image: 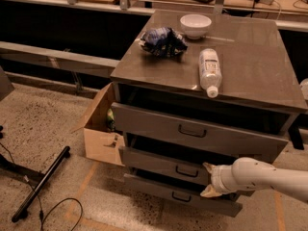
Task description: Open middle drawer
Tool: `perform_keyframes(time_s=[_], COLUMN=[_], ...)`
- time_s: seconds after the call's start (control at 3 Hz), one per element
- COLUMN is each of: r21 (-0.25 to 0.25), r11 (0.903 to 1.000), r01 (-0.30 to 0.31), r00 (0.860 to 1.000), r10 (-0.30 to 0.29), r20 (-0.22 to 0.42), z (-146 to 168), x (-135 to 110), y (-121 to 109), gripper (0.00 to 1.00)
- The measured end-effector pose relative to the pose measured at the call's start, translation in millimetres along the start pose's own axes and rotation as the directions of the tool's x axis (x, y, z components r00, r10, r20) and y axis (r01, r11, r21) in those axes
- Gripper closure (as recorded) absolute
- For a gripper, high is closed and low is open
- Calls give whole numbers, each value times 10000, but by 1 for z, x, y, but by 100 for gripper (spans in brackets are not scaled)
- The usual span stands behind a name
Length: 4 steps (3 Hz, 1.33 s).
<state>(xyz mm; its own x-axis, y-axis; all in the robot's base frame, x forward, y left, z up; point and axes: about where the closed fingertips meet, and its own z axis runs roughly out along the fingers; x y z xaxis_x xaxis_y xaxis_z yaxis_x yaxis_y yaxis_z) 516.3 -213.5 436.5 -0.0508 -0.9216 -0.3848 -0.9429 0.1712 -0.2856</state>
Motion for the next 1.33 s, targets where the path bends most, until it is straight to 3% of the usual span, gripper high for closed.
perform_keyframes(time_s=[0.67,1.0,1.33], r21=[-170,-171,-396], r11=[9998,9998,9990], r01=[124,124,221], r00=[9996,9996,9989], r10=[-120,-120,-204], r20=[259,259,433], z=[-1,-1,-31], x=[-4,-4,-11], y=[-1,-1,13], gripper=[87,100,84])
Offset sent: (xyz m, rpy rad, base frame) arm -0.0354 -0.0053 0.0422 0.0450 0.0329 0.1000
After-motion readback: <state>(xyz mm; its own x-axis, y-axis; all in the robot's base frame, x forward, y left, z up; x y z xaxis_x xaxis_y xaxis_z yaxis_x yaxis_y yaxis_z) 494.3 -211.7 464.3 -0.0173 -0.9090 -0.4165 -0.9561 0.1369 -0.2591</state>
